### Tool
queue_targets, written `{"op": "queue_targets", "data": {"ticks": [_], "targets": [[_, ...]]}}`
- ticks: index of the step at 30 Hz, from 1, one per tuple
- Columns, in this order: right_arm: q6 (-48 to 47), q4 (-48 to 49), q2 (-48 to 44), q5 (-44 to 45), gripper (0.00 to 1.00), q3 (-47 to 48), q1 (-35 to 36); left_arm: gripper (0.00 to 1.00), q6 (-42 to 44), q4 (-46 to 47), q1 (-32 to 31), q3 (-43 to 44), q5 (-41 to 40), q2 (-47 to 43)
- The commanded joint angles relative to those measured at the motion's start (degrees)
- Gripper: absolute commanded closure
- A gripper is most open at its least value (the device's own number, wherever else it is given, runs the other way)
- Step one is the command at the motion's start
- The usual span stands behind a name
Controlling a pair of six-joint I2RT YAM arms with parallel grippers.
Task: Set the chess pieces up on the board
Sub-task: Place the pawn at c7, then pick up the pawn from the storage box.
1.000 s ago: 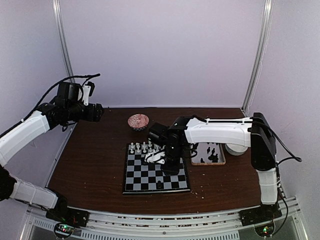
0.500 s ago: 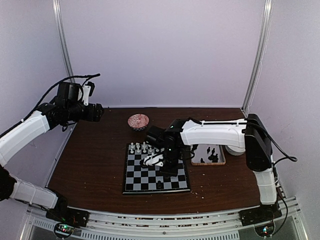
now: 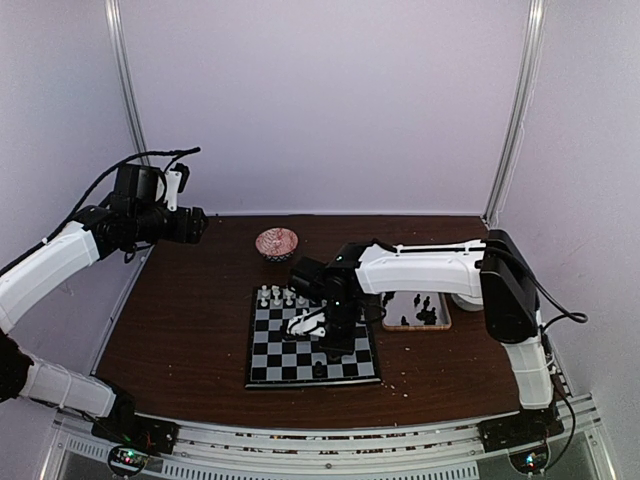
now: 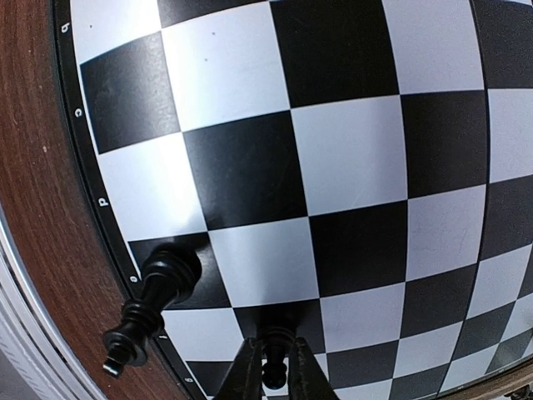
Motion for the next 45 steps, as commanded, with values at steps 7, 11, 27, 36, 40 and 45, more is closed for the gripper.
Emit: {"op": "queue_targets", "data": {"ticks": [7,11,27,36,40,45], "targets": [[-1.5,-2.3,-8.1,-0.5,0.73,-0.2,-0.4,0.19,-0.1,0.6,0.6,1.8,1.5,-0.5],[-1.5,-2.2,-13.9,-1.1,0.72,-1.7,-2.8,0.22,1.0,2.4,0.5,1.0,9.5,-0.2],[-1.6,5.0,-20.1,4.3,0.74,-13.4,-29.4,0.44,13.1,0.5,-18.1,6.7,33.0,6.9],[-1.7,7.7,-14.6,6.9,0.73,-14.8,-36.1,0.47,17.1,2.6,-21.0,3.2,34.7,12.2],[-1.6,7.6,-11.8,6.1,0.73,-13.4,-36.7,0.47,17.4,2.6,-21.0,2.9,33.4,11.9],[-1.1,6.6,-8.3,5.4,0.7,-11.4,-36.7,0.47,17.7,2.0,-21.0,3.1,32.9,11.9]]}}
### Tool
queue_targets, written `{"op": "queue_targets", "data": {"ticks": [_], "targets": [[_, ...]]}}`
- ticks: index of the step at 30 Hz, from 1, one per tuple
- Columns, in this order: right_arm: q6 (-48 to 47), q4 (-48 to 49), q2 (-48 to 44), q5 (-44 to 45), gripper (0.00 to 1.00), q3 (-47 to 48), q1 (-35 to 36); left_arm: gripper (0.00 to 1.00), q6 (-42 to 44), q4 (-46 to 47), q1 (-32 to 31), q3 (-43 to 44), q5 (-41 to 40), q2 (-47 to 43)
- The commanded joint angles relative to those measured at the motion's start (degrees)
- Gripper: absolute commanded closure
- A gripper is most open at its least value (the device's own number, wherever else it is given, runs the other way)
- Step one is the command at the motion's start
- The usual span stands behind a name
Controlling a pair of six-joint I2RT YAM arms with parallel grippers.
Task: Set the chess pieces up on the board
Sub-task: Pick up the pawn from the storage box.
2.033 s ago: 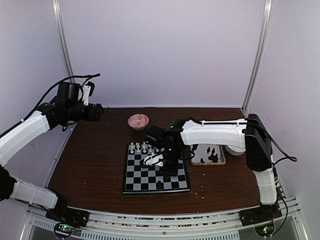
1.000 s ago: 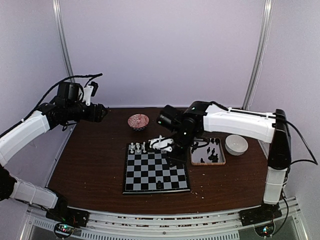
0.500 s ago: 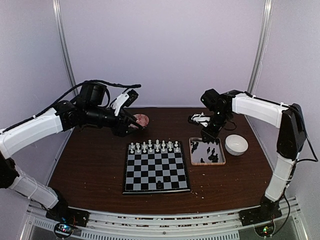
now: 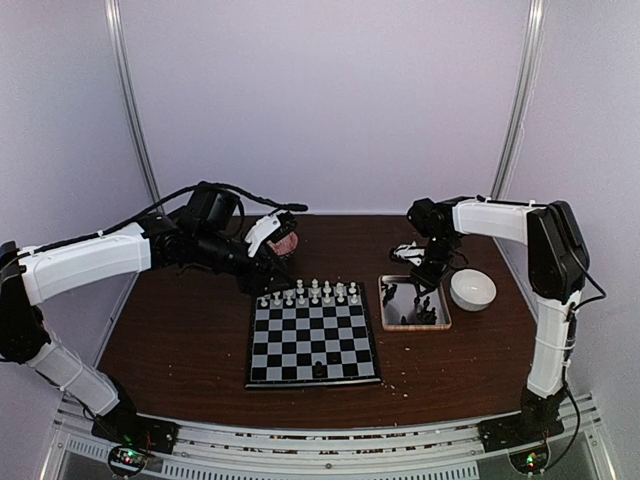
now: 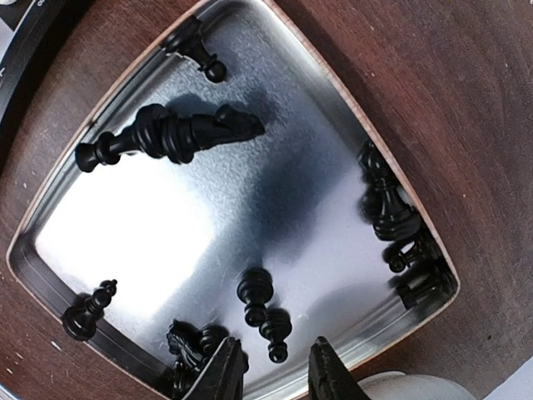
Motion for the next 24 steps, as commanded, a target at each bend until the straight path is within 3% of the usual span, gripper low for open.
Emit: {"op": "queue_targets", "data": {"ticks": [1,24], "targets": [[0.3,0.0,2.3,0.1,0.7,2.5,0.0,0.47,1.4,1.3,-0.2,0.1,0.5,-0.9],[0.3,-6.7,7.6,-2.8,0.77,8.9,0.1,0.46,1.6,0.1,-0.1,0.8,-0.4,-1.1]]}}
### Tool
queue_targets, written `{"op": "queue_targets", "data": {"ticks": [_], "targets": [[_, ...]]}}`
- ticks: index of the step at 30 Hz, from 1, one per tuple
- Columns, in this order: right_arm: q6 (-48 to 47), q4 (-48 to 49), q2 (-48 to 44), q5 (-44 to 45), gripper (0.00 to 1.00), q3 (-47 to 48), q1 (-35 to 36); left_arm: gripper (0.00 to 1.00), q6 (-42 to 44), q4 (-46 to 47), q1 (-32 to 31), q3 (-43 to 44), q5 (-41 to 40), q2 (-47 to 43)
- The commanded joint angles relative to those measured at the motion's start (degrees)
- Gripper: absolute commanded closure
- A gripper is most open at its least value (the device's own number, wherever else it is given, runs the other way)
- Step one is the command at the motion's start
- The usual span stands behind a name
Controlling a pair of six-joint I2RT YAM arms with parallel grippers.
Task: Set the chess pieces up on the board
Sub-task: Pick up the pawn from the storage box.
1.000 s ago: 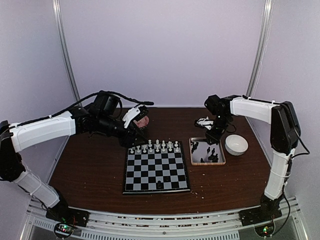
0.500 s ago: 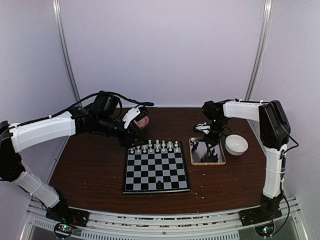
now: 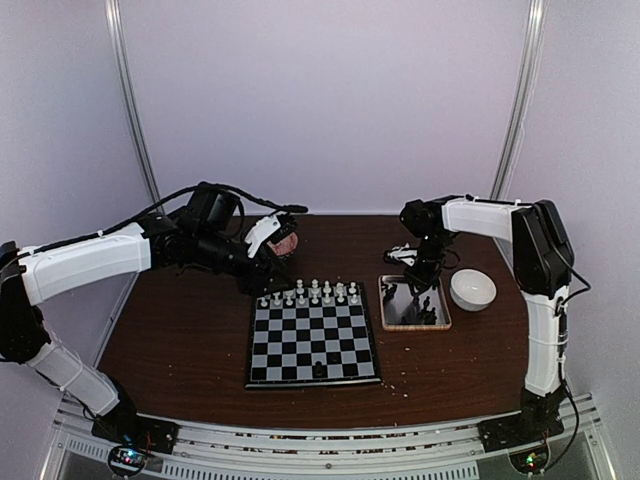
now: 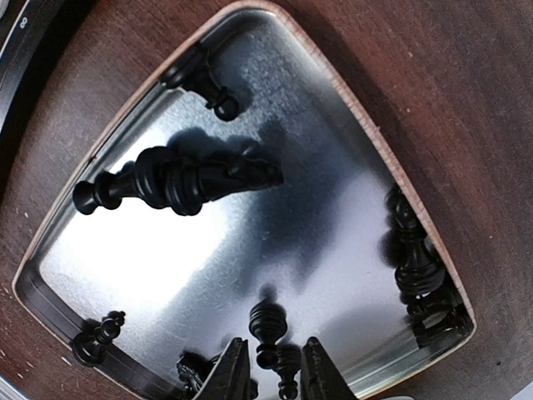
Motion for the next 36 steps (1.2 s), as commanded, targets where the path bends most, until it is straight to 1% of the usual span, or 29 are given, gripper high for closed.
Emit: {"op": "queue_targets", "data": {"ticks": [1,6,15,25,31,33,36], "targets": [[0.3,-3.2,1.0,-1.2,0.77,1.9,0.1,0.46,0.7,0.6,-0.2,0.7,0.0,-1.1],[0.3,-4.5,1.6,-1.4,0.75,2.9,0.1,0.46,0.7,0.5,-0.3,0.7,0.0,-1.3],[0.3,-10.0,5.4,-3.9,0.8,8.0,0.1,0.46,0.6,0.2,-0.2,0.6,-0.6,-2.1],[2.1,-10.7,6.2,-3.7,0.81,9.1,0.1,0.46,0.7,0.2,-0.2,0.5,-0.9,-2.4],[3.1,-11.4,6.6,-3.7,0.86,9.5,0.1,0.46,0.8,0.0,-0.2,0.7,-1.0,-2.3],[3.6,-11.6,6.7,-3.8,0.85,9.5,0.1,0.46,0.8,0.0,-0.2,0.7,-1.0,-2.4],[4.1,-12.4,6.9,-3.4,0.81,9.4,0.5,0.46,0.8,-0.2,-0.2,0.8,-1.0,-2.5]]}}
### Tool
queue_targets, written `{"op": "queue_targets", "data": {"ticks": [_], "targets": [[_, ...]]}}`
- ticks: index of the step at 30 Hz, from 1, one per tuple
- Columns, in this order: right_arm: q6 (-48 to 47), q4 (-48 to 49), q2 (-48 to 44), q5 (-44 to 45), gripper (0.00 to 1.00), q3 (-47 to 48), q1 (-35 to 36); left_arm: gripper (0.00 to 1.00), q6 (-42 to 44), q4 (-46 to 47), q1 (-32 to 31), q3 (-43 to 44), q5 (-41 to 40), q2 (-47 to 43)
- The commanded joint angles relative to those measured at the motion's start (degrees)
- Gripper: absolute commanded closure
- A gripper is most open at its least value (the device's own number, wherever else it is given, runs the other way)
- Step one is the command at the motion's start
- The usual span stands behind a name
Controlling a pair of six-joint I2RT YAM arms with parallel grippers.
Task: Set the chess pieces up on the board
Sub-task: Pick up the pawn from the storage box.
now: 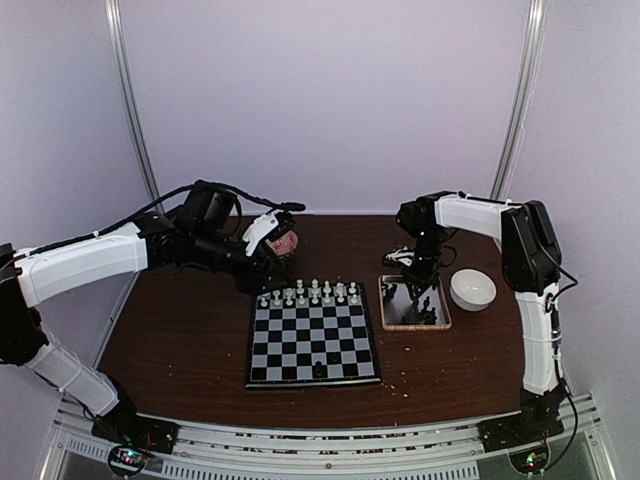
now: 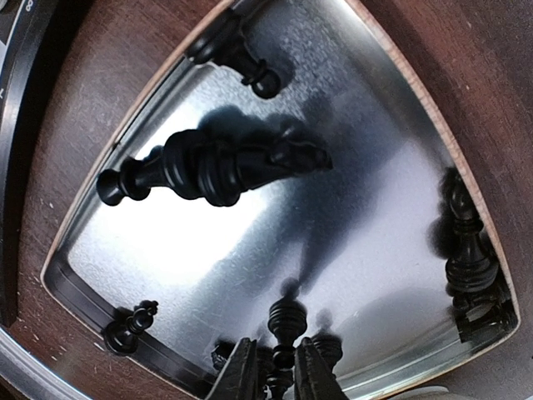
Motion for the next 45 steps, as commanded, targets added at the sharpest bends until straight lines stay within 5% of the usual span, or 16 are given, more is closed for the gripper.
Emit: {"op": "queue_targets", "data": {"ticks": [1,37,45], "targets": [[1.4,-1.9,1.4,0.3,0.8,0.9,0.7,0.46,0.8,-0.1,-0.2,0.8,-0.2,-1.6],[1.4,2.7,-8.4,2.8,0.97,-5.4,3.9,0.46,0.7,-0.1,-0.2,0.7,-0.8,-1.7],[0.1,5.6,-17.9,-0.6,0.98,-10.3,15.1,0.46,0.1,-0.1,-0.1,1.3,-0.5,-1.2]]}}
